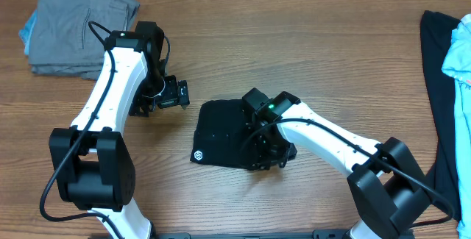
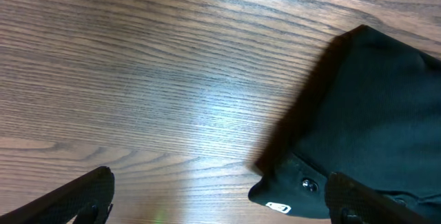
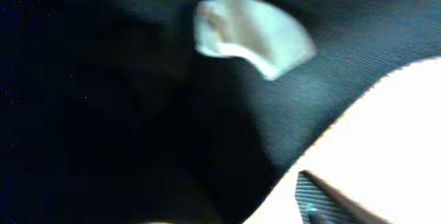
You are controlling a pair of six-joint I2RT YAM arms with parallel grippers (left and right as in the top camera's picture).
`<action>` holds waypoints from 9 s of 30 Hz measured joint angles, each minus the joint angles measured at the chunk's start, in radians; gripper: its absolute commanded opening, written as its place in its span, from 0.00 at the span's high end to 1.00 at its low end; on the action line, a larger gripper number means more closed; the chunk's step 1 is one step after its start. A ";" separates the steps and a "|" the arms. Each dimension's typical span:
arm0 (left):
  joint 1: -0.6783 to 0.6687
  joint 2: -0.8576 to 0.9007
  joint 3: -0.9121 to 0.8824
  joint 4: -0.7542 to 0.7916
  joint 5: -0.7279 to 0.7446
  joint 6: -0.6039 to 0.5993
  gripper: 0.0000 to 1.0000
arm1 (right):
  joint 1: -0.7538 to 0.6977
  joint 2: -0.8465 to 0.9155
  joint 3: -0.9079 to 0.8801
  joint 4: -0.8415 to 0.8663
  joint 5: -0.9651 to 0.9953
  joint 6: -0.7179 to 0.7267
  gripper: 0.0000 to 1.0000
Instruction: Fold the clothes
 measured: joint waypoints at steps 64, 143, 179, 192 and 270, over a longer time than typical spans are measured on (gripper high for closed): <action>0.000 0.000 0.000 0.017 0.000 0.000 0.00 | -0.393 0.000 0.426 -0.017 -0.029 0.066 0.76; -0.118 0.000 -0.001 0.147 0.223 0.080 0.00 | -0.611 0.089 -0.081 0.036 -0.283 -0.105 0.81; -0.118 0.000 -0.001 0.175 0.223 0.080 0.00 | -0.444 -0.078 -0.357 0.240 -0.359 0.074 0.56; -0.132 0.000 -0.003 0.229 0.240 0.084 0.00 | -0.497 -0.110 -0.085 -0.130 0.069 0.243 0.26; 0.204 0.305 0.477 0.490 -0.039 0.684 0.96 | -0.497 -0.248 0.065 -0.210 -0.024 0.197 0.00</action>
